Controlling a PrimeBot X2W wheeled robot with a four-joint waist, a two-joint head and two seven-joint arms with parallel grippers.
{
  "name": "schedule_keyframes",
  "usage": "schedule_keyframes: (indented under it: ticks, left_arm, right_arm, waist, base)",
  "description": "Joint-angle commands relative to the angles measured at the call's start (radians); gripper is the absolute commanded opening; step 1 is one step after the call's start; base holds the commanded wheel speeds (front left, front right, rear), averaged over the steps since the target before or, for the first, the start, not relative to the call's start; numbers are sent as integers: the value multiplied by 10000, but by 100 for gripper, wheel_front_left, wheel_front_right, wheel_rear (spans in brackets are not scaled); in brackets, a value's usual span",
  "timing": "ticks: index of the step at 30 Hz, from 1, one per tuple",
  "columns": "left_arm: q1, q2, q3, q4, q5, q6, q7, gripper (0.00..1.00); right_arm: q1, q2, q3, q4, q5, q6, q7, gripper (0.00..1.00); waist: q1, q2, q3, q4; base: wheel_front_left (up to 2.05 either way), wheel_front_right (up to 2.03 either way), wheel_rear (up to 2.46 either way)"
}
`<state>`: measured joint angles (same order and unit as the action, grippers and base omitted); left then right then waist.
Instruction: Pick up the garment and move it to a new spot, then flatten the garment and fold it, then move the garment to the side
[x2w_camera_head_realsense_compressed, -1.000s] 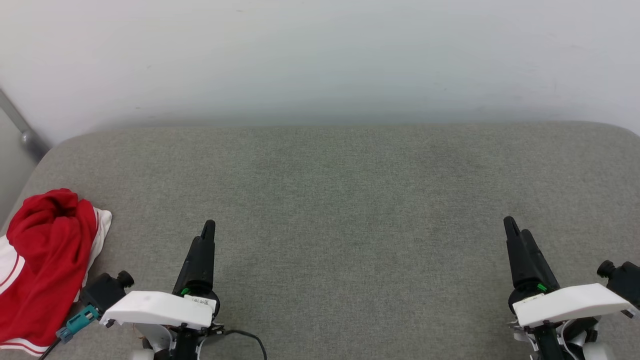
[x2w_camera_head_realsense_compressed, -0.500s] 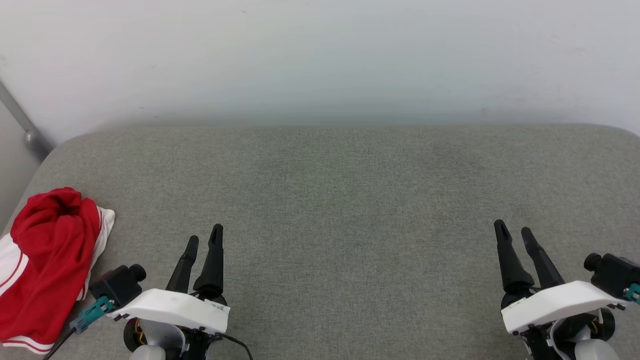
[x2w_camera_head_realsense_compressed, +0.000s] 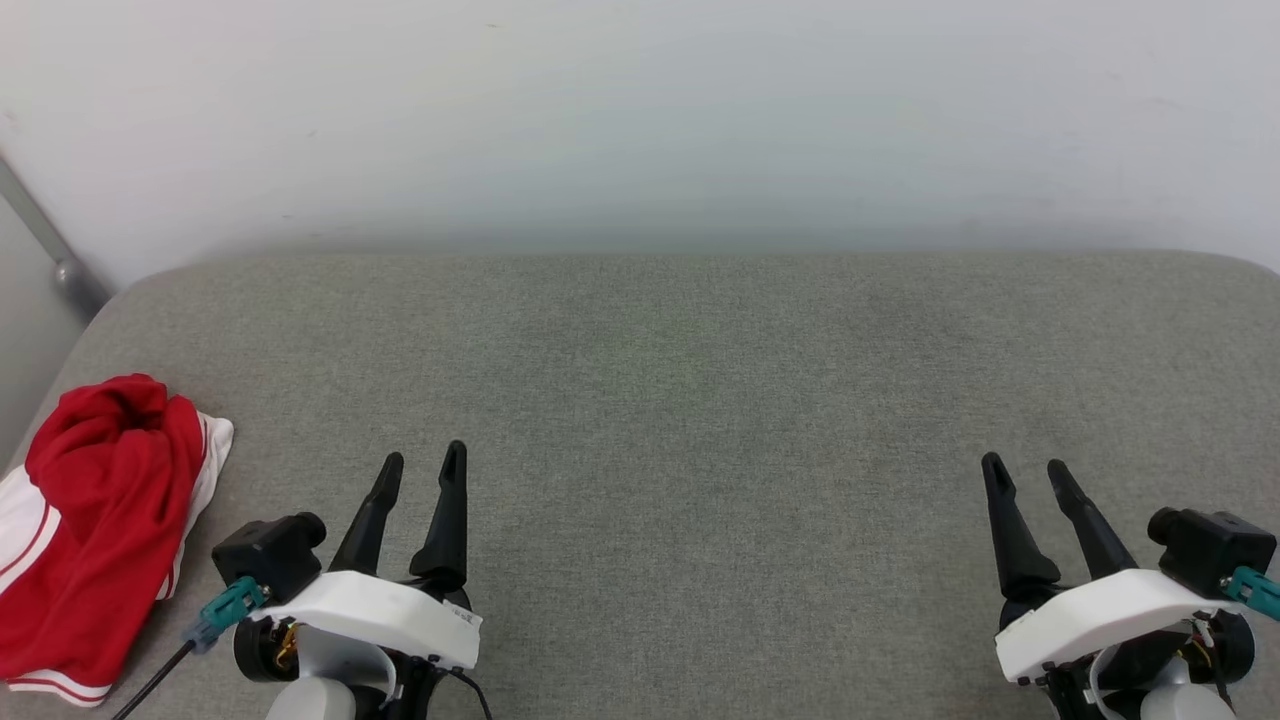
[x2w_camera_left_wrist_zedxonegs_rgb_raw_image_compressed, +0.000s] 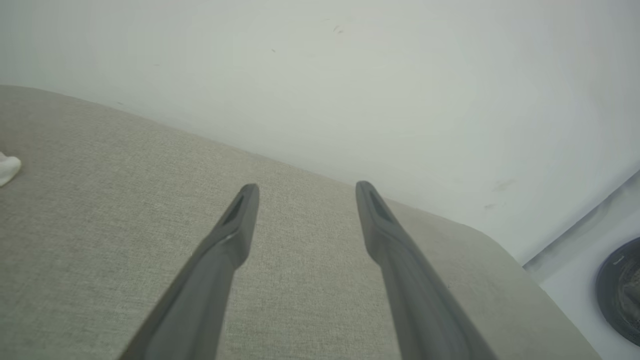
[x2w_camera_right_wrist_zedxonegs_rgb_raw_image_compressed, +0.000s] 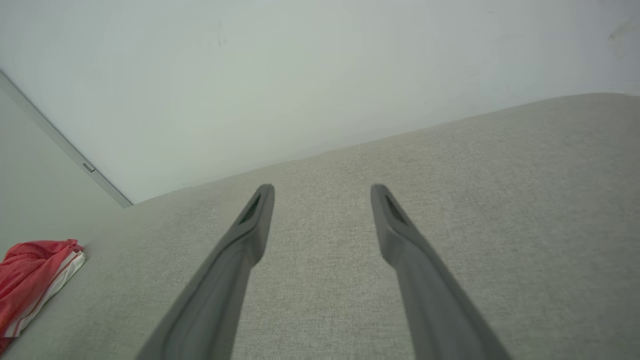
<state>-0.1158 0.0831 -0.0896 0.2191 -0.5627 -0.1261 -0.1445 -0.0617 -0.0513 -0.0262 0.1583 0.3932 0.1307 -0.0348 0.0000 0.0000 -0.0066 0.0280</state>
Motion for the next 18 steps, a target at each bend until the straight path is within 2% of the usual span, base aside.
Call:
schedule_keyframes:
  ticks: [1, 18]
  left_arm:
    - [-242, 48, -35, -110, 357, 30, -119, 100]
    - [-337, 40, -182, 151, 2013, 39, -492, 100]
  right_arm:
    - [-14, 7, 6, -159, -290, 0, -22, 100]
    - [151, 9, -39, -272, -1689, 0, -149, 100]
  waist:
    - [0, 0, -1, 3]
    - [0, 0, -21, 4]
  base:
    - [0, 0, 0]
    - [0, 0, 0]
